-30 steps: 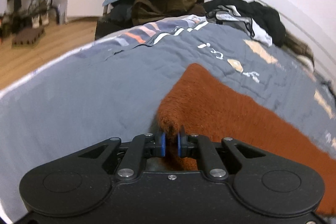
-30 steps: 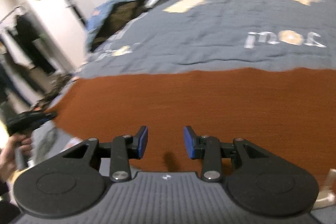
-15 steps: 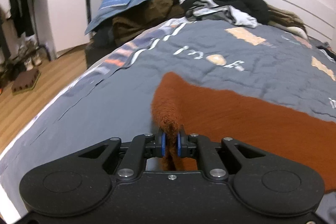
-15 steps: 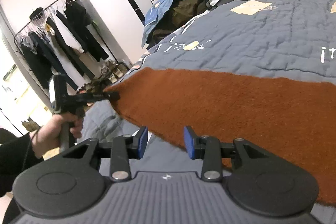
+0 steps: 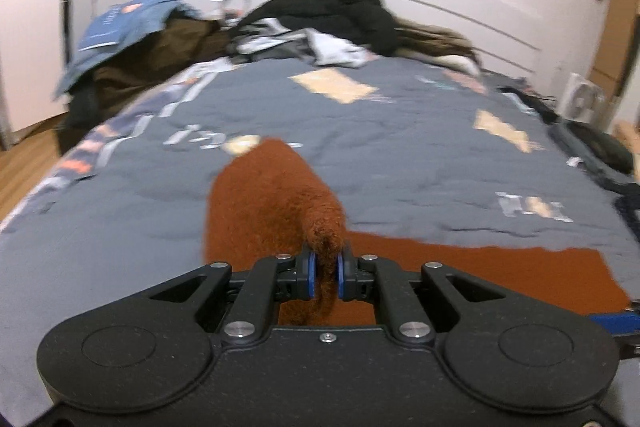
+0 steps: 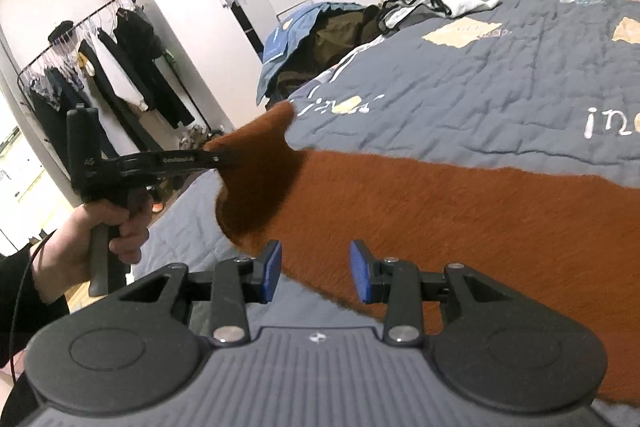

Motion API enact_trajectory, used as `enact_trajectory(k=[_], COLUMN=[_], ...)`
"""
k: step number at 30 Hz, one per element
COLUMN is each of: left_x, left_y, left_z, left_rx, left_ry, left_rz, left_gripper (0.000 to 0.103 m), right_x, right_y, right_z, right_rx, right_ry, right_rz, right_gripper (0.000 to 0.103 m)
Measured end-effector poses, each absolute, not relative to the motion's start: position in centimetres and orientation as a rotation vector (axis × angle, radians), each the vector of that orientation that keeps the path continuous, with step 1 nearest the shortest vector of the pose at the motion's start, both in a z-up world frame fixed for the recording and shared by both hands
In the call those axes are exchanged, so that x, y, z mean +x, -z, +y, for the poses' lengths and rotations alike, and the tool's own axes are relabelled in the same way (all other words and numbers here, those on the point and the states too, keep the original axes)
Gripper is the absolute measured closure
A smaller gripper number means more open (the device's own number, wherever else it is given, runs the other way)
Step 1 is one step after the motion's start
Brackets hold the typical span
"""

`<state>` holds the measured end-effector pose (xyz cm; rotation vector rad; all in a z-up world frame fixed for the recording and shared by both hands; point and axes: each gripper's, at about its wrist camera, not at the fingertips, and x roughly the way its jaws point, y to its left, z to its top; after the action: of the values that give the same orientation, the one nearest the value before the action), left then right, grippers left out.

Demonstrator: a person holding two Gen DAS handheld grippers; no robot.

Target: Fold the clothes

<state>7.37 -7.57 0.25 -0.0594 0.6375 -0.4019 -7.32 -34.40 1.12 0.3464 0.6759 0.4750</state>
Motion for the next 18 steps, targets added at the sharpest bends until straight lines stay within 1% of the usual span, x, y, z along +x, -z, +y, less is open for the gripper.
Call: enact_trajectory(k=[4,9,11,15,18], left_x=[5.7,3.4,2.9,2.6,2.3], left_y=[-0.2,2.7,5.0,8.7,9.6], left_z=[-11.9,-17.0,-18.5,-19.8,-19.8], left_rx=[-0.081,-0.065,-0.067,-0.073,-0.070], left_ry=[0.503,0.619,0.640,0.641,0.639], left_rz=[0.641,0.706,0.763,0.840,0.829], left_gripper=[0.093,0.093,0.093,0.093,0.093], right_x=[-7.5,-7.8,-8.0,-8.2,-8.2], right_y=[-1.6,-1.4,-1.2,-0.4,0.5], right_z=[-36.4,-40.0,-41.3,-43.1,-43.7], right_rx=[0.374,0.419,0.435,0.462,0.481], right_ry=[-0.441,-0.369,-0.336,-0.292,-0.273], right_rz=[0.661,0.669,0.673,0.696,0.719], right_gripper=[0.066,0.066,0.066,0.062,0.057])
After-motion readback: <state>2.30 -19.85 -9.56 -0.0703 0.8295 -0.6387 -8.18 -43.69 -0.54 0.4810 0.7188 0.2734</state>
